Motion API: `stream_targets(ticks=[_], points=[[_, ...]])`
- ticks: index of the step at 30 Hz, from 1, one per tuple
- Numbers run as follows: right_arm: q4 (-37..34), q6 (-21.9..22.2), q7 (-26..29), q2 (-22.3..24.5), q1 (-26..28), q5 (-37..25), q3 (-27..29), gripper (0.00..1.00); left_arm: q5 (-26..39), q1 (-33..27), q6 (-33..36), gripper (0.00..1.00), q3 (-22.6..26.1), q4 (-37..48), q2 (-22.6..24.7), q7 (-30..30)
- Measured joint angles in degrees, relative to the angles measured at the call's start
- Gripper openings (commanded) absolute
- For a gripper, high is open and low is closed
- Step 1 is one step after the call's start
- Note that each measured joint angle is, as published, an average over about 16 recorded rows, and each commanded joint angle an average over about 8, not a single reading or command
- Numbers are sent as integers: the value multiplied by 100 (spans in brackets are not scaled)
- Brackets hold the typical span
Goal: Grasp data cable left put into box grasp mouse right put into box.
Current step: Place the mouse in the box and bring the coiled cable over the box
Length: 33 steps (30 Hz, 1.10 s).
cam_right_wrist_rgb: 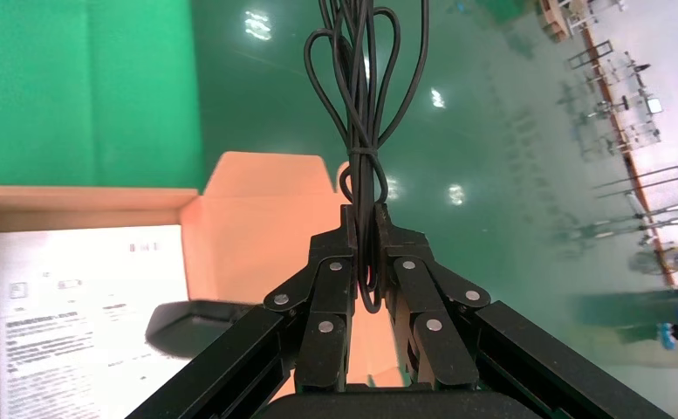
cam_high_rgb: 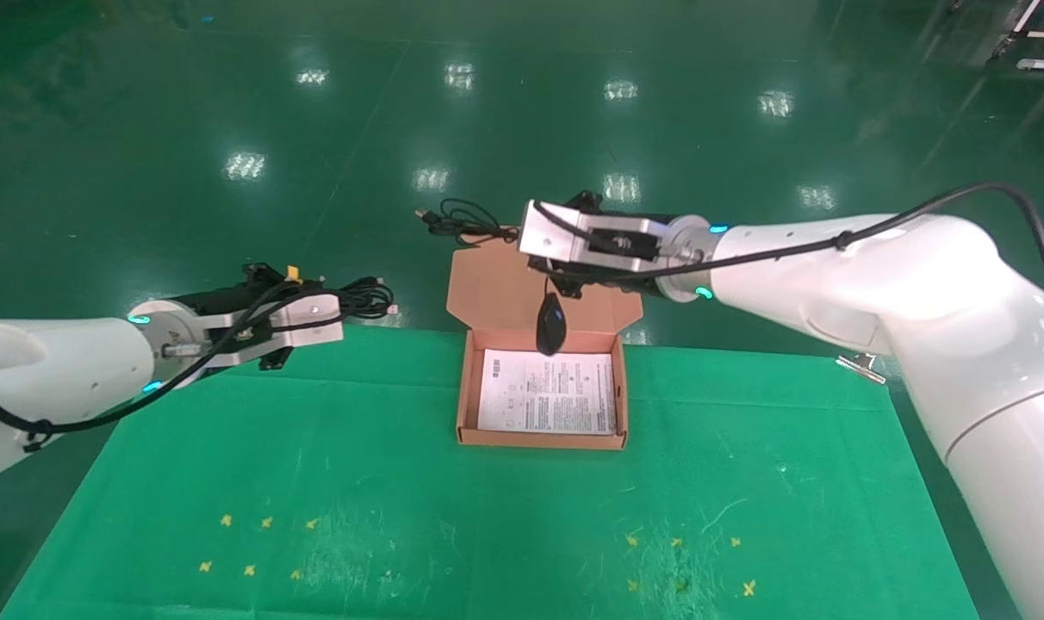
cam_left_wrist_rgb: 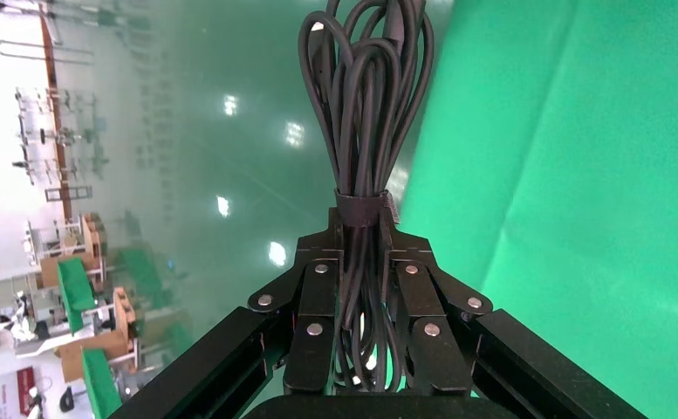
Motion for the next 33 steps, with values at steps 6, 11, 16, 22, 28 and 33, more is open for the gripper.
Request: stream_targets(ticks=[6, 11, 16, 22, 28, 33], points=[[19, 90, 40, -34, -136, 245, -359, 0, 105, 23, 123, 0, -6, -38, -92, -63], [133, 207, 172, -52, -244, 506, -728, 0, 154, 41, 206, 0, -9, -83, -143, -108], [227, 360, 351, -59, -336, 813, -1107, 0, 185, 46, 253, 0, -12, -108, -157, -141], [192, 571, 549, -52, -413, 1188, -1529, 0, 198, 48, 262, 0, -12, -116, -155, -153], [-62, 759, 704, -37, -454, 1489, -1860, 0, 201, 48, 263, 0, -12, -117, -154, -155], [-319, 871, 820, -30, -460, 1665, -2085, 0, 201, 48, 263, 0, -12, -117, -154, -156]])
